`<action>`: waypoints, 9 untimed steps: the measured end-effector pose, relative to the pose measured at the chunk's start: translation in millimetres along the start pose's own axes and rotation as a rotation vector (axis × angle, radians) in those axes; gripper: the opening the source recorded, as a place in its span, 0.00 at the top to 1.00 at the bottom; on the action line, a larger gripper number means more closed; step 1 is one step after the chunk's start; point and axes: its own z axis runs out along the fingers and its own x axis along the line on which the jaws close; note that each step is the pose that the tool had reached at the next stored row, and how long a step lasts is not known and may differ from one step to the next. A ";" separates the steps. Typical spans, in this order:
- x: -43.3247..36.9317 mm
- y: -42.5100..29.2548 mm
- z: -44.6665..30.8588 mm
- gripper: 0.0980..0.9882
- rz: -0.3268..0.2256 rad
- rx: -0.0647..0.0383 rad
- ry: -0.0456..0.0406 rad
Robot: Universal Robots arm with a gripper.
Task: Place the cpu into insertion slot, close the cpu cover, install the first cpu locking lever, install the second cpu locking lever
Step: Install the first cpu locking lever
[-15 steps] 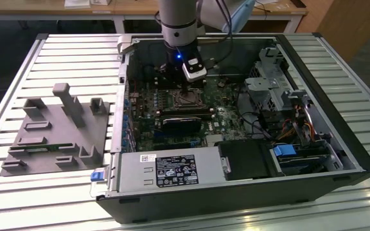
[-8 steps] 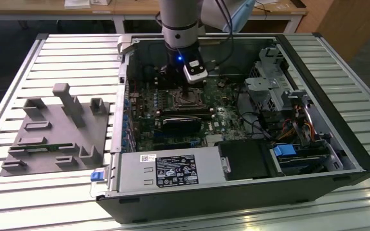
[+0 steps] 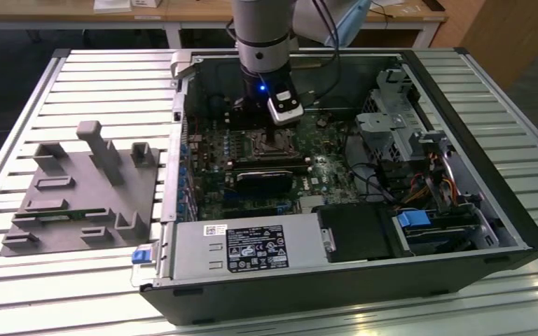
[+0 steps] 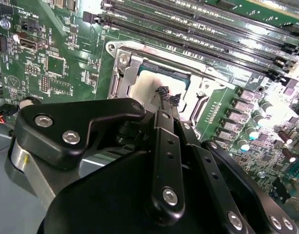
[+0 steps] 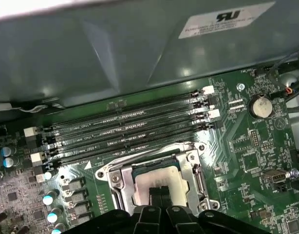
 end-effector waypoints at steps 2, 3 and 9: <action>0.0 0.0 0.0 0.99 0.000 0.000 0.0000; -0.5 0.0 0.1 0.99 0.000 0.000 0.0000; -5.0 1.2 0.9 0.99 -0.044 -0.005 0.0016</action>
